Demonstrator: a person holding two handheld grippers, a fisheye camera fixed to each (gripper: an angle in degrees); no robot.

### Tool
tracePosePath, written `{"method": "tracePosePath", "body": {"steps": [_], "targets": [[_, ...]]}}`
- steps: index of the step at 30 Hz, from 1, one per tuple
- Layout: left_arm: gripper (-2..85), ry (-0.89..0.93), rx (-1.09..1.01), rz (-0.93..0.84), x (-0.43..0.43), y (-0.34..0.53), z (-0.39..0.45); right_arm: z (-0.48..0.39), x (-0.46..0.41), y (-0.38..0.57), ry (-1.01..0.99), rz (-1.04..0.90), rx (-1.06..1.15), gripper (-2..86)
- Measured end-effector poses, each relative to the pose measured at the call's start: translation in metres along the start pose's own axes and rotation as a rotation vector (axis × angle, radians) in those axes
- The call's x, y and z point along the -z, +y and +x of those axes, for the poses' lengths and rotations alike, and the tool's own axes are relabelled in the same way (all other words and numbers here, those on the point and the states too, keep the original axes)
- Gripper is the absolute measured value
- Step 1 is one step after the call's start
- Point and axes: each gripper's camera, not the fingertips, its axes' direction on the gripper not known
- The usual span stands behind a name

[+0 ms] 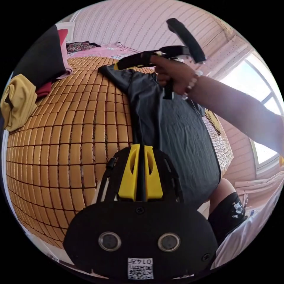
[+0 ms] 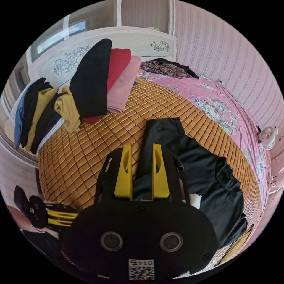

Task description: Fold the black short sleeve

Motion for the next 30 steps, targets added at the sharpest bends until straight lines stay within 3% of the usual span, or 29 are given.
{"method": "tracePosePath", "body": {"steps": [4, 7, 11, 15, 17, 26, 30], "targets": [[-0.6, -0.040, -0.027, -0.018, 0.005, -0.015, 0.010, 0.039, -0.055, -0.048, 0.049, -0.138, -0.108, 2.8], [-0.9, -0.051, -0.010, -0.039, 0.018, -0.030, 0.019, 0.076, -0.045, -0.055, -0.058, -0.117, -0.140, -0.1], [-0.9, 0.011, 0.028, -0.006, 0.052, -0.059, 0.034, 0.154, 0.033, -0.004, -0.175, 0.071, -0.361, 0.4], [-0.3, 0.044, -0.008, 0.026, 0.071, -0.097, 0.051, 0.205, 0.060, 0.072, -0.083, -0.031, -0.522, 3.1], [0.5, 0.039, -0.015, 0.014, 0.070, -0.114, 0.054, 0.223, 0.060, 0.099, -0.063, -0.153, -0.528, 6.0], [4.8, 0.052, -0.067, -0.021, 0.046, -0.206, 0.047, 0.227, 0.034, 0.038, -0.101, -0.098, -0.313, 11.5], [5.0, 0.079, -0.082, -0.021, 0.038, -0.243, 0.048, 0.231, -0.011, 0.011, -0.079, -0.182, -0.322, 8.7]]}}
